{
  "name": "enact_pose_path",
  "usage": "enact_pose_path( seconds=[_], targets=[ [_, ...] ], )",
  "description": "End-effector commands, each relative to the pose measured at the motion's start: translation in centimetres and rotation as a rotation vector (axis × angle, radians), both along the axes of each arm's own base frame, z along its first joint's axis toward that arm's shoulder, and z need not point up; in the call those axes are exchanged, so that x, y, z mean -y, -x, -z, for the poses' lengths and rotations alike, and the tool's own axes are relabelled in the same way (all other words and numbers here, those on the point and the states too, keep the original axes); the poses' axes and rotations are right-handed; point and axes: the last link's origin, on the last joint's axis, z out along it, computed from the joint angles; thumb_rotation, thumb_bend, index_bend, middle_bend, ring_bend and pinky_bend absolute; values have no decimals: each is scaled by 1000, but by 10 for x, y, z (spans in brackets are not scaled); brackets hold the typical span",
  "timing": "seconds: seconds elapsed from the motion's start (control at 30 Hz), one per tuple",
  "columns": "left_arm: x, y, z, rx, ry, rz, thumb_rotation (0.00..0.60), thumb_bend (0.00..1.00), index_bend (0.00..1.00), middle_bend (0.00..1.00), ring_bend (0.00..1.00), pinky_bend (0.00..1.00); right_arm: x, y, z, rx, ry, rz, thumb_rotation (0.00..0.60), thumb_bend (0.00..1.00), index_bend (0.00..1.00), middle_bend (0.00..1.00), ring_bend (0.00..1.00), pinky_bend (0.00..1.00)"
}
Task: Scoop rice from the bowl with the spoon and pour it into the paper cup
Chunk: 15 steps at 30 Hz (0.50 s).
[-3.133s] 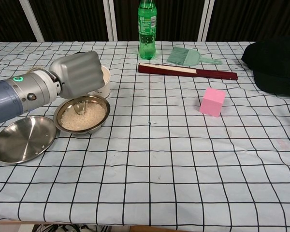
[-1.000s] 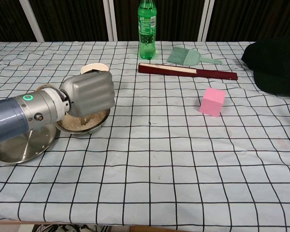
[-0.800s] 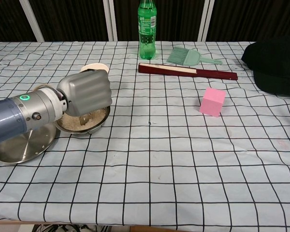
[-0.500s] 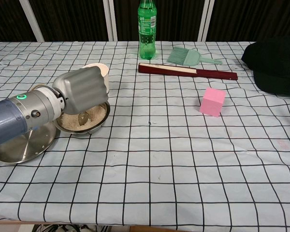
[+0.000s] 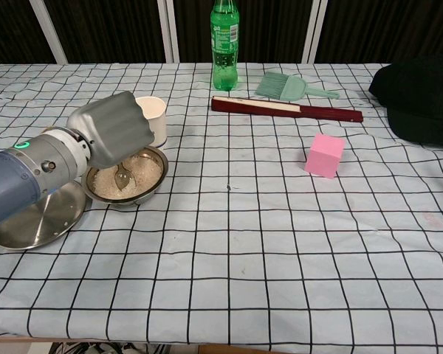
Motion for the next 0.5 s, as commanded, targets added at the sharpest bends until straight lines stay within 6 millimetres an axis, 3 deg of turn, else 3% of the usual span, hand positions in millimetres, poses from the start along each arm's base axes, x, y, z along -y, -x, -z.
enact_pose_path(
  seconds=[0.03,0.5],
  targets=[
    [-1,1,-2,37,-13,-26,600,549,804,1000,1000,1000,0,0,0,0,-1,0,600,253,0,0,0,195],
    [-3,4,-6,196,-35,-107,600,557,806,1000,1000,1000,0,0,0,1,-1,1,600,253,0,0,0,195]
  ],
)
